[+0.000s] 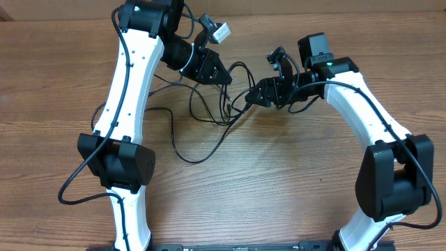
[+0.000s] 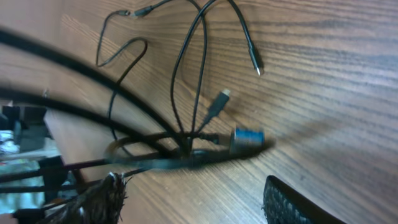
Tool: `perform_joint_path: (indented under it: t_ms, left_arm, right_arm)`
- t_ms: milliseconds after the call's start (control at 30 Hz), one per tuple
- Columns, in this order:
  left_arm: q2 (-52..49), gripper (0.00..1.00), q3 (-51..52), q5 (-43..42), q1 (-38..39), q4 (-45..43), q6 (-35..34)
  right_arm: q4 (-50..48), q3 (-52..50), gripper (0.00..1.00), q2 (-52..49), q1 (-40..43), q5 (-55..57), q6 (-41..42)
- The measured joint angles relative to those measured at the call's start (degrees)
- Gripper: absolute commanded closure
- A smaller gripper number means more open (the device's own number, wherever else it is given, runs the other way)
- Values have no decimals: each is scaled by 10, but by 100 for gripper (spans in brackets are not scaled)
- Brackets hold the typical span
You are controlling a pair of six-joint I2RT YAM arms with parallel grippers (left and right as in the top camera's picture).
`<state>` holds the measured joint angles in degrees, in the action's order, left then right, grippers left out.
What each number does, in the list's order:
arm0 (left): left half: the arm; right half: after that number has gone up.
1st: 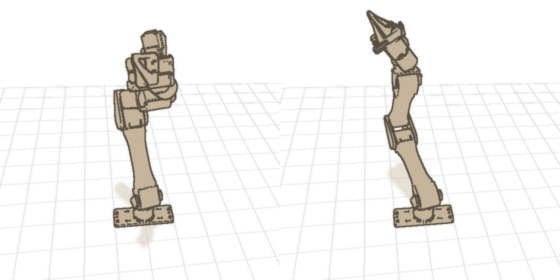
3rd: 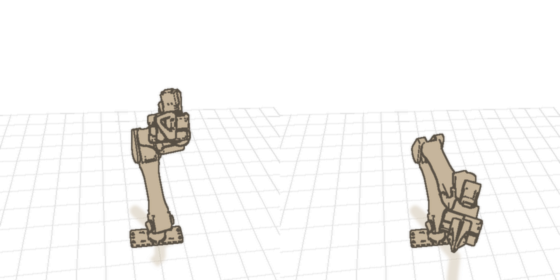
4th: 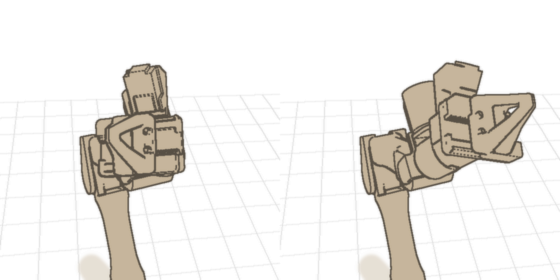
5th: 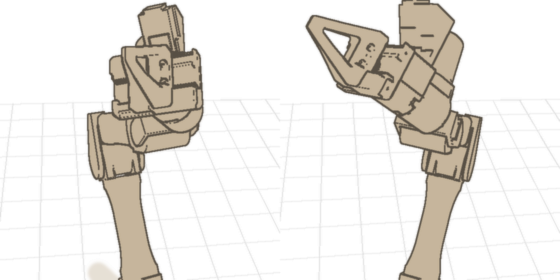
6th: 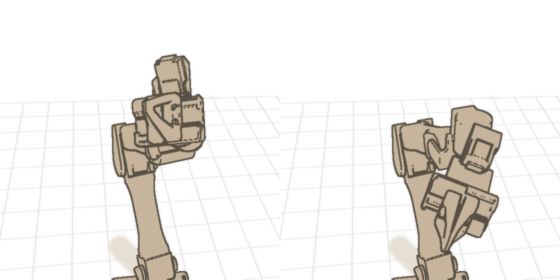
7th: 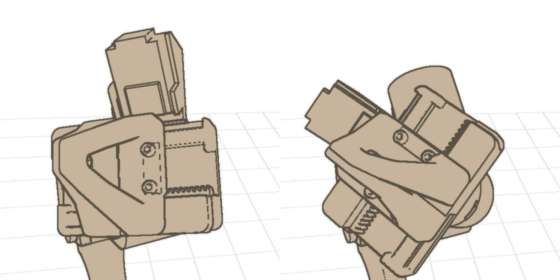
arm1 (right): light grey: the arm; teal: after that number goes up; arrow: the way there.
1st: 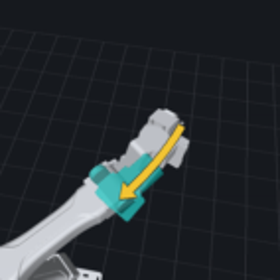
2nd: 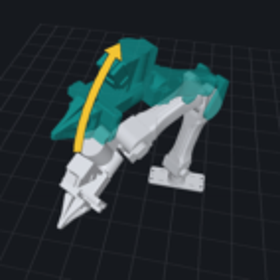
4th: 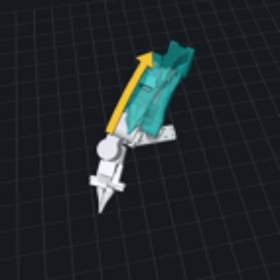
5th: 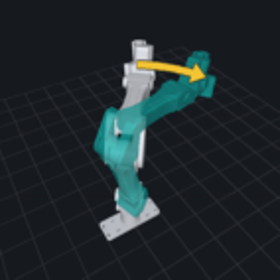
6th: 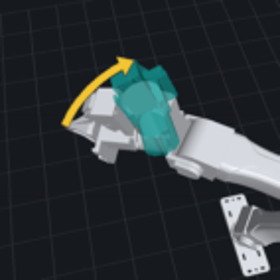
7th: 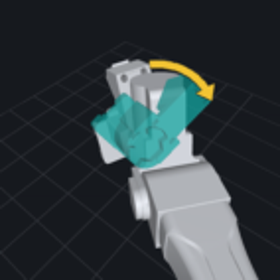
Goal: Untangle cables
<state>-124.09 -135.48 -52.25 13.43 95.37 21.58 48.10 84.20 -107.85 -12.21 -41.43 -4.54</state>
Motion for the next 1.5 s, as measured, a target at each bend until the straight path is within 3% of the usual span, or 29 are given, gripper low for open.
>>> perform_joint_path:
  t_ms: [233,367,400,500,533,700,867,933,1000,1067,1133,1333,1500]
  left_arm:
    - [0,96,0,-24,0,11,24]
    - [0,96,0,-49,0,13,40]
    - [0,96,0,-55,0,13,42]
    - [0,96,0,-70,0,13,46]
    - [0,96,0,-75,0,13,46]
    - [0,96,0,-80,0,13,54]
    - [0,96,0,-66,0,13,55]
    - [0,96,0,-60,0,13,55]
    - [0,96,0,-57,0,13,55]
    - [0,96,0,-55,0,13,55]
    - [0,96,0,-51,0,13,55]
    - [0,96,0,-6,-1,10,53]
    - [0,96,0,109,0,-16,-12]
  right_arm:
    - [-23,0,39,0,-14,14,0]
    - [-40,0,60,0,-14,16,-3]
    - [-46,0,60,0,-14,19,-2]
    - [-69,0,42,0,-14,60,11]
    - [-78,0,41,0,-14,80,19]
    - [-116,0,39,0,-14,150,41]
    - [-156,0,40,0,-14,135,49]
    - [-174,0,46,0,-14,107,49]
    - [-186,0,60,0,-14,73,47]
    - [-190,0,84,0,-14,45,48]
    - [-185,0,96,0,-14,30,52]
    - [-126,0,96,0,-17,98,78]
    - [-49,0,96,0,-21,246,127]
